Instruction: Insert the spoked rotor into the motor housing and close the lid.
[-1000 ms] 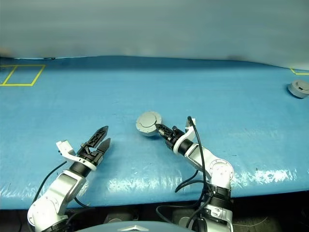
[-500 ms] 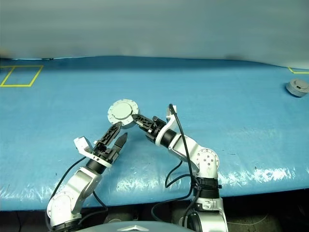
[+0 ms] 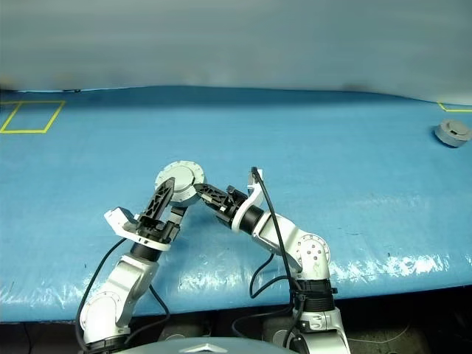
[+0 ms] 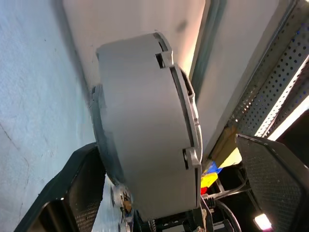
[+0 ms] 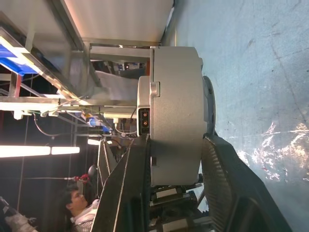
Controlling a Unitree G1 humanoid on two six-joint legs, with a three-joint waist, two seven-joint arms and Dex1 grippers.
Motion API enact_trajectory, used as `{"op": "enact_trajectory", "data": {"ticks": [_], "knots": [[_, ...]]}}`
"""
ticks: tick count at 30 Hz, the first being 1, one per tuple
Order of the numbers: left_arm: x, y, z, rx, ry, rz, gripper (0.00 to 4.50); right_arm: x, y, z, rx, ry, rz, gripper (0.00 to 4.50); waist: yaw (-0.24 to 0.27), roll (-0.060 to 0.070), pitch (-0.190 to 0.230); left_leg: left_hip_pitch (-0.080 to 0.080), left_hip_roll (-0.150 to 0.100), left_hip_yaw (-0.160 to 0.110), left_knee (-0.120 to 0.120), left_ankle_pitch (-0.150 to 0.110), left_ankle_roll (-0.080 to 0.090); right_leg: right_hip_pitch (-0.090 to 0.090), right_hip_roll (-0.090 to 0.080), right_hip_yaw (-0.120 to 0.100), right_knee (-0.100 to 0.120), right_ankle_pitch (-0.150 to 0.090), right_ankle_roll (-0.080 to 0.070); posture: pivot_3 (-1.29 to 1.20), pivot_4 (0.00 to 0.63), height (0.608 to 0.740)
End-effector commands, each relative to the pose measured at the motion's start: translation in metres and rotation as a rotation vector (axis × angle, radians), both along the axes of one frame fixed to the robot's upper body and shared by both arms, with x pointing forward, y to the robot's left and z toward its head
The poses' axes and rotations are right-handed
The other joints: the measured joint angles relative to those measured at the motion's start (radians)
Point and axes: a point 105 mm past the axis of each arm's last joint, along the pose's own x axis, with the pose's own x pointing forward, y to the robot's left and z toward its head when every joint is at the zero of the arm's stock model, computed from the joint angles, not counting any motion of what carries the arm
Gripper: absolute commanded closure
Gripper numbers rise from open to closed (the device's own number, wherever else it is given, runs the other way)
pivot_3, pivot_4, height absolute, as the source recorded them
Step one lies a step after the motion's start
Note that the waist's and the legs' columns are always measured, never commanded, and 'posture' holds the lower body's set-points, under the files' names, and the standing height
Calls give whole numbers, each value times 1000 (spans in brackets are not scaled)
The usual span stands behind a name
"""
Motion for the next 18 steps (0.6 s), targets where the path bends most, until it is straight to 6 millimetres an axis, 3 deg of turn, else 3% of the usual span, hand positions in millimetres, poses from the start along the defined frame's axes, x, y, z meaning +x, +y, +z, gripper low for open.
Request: {"op": "enact_trajectory", "data": {"ticks": [1,3,5,9,11,16,18], "knots": [[10,-3,8,-63,2,27,0,-13,11,28,132,-59,41,3375,1,0,0,0,0,0,0,0,0,0,0,0,0,0,0,0,150,740],[14,-5,8,-71,20,16,0,-14,11,28,132,-60,41,3375,2,0,0,0,0,0,1,0,0,1,0,0,0,0,0,0,150,740],[17,-8,6,-65,59,8,359,-14,10,28,130,-63,33,3375,2,0,0,0,0,0,1,0,0,1,0,1,0,1,2,0,150,740],[19,-14,4,-10,98,-4,1677,-14,6,26,108,-83,9,3375,2,0,0,0,0,0,1,0,0,1,0,1,0,2,3,0,150,740],[19,-15,5,14,108,-6,2018,-14,3,25,84,-112,-12,3375,3,0,0,0,0,0,1,0,0,0,0,1,0,2,3,0,150,740],[19,-10,3,54,158,26,2019,-19,-4,23,-6,-240,-46,3375,3,0,0,0,0,0,1,0,0,0,0,1,0,2,3,0,150,740],[20,-4,1,77,181,46,2020,-22,-8,17,-69,-287,-50,2636,4,0,0,0,-1,0,1,0,0,0,0,1,0,1,2,0,150,740]]}}
